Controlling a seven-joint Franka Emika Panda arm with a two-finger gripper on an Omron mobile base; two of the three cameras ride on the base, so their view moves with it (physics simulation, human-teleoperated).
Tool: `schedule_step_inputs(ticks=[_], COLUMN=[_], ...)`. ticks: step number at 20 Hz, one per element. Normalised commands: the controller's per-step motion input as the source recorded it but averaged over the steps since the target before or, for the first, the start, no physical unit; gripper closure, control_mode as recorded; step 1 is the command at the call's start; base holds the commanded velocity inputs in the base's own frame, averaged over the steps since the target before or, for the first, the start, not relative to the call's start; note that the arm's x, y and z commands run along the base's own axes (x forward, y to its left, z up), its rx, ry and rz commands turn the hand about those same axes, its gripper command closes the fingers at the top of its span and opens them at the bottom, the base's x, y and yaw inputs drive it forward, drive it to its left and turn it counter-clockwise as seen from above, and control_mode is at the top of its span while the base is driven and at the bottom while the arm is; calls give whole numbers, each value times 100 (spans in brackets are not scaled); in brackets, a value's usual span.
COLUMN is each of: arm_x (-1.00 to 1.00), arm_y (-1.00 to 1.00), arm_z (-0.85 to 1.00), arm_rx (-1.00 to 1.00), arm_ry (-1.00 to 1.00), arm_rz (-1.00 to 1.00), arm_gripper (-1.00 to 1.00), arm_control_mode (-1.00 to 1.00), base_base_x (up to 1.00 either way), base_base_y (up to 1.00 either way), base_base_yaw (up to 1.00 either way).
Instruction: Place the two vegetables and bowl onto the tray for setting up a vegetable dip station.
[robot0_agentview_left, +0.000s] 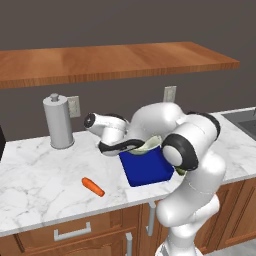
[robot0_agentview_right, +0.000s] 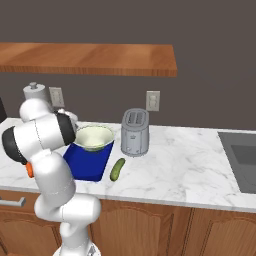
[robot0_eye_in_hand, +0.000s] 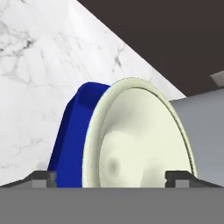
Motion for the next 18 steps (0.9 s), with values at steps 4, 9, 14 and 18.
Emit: schedule_step_inputs(ticks=[4, 9, 14, 18], arm_x=[-21, -26, -33, -36], arm_y=[0, 0, -6, -11], arm_z=[31, 33, 32, 31], arm_rx=[0, 0, 1, 5], arm_ry=[0, 0, -1, -1], arm_rz=[-5, -8, -12, -17], arm_gripper=[-100, -100, -100, -100], arm_control_mode=[-100, -100, -100, -100], base_base_x=[0, 0, 0, 0], base_base_y=[0, 0, 0, 0], base_base_yaw=[0, 0, 0, 0])
